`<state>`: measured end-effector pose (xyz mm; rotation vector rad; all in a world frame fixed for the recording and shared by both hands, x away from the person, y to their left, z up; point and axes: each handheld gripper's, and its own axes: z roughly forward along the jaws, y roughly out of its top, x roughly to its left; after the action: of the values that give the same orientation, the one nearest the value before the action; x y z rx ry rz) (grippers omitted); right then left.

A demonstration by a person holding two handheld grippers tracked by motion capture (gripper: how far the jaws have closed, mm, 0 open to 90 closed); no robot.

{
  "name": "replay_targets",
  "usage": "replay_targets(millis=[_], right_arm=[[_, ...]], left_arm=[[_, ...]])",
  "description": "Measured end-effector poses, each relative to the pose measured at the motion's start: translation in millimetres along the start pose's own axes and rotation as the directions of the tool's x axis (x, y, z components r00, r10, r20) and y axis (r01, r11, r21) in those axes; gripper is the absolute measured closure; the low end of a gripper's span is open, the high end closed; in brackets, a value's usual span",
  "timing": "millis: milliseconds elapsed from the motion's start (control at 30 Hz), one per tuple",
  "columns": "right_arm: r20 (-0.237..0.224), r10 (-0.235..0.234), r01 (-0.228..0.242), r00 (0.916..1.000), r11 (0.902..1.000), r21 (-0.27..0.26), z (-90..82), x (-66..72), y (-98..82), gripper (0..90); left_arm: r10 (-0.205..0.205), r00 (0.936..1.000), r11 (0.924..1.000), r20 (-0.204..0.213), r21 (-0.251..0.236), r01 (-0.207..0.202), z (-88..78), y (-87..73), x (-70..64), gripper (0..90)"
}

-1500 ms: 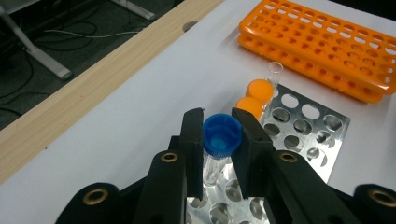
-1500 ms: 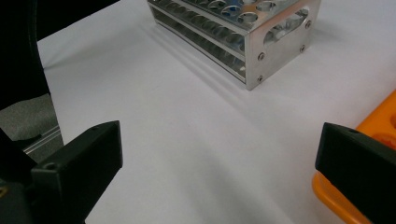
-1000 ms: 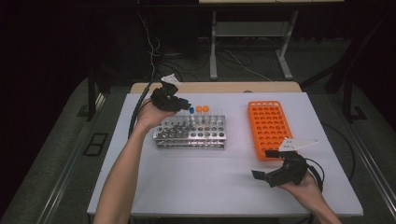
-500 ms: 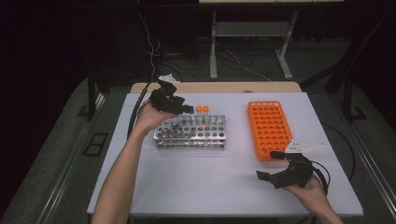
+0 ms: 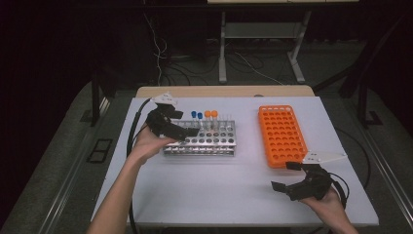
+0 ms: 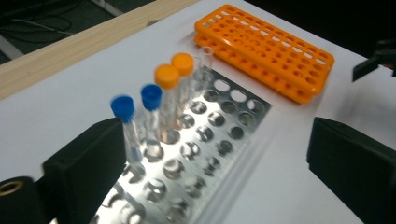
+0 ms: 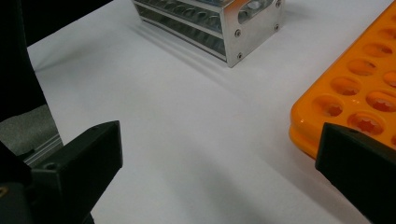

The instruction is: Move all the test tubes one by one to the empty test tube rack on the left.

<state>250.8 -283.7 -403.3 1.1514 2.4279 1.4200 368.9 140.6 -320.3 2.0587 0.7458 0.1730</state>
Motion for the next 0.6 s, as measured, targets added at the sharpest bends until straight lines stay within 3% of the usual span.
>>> replay_targets(millis=[300,600], right_arm=[[-0.003,0.0,0.0,1.0,1.0,0.006,2.4,3.9,-4.2,0.2],[0.0,-0.004,0.004,1.0,1.0,-0.001,1.1,5.2,-7.6,0.2]], left_arm=[[-0.012,0.9998,0.9971,0.016,-0.075,0.013,-15.5,-36.1,-24.2,0.0],[-0.046,0.9987,0.9893,0.02,-0.138,0.048,-21.4,-84.5,-41.8,0.0]])
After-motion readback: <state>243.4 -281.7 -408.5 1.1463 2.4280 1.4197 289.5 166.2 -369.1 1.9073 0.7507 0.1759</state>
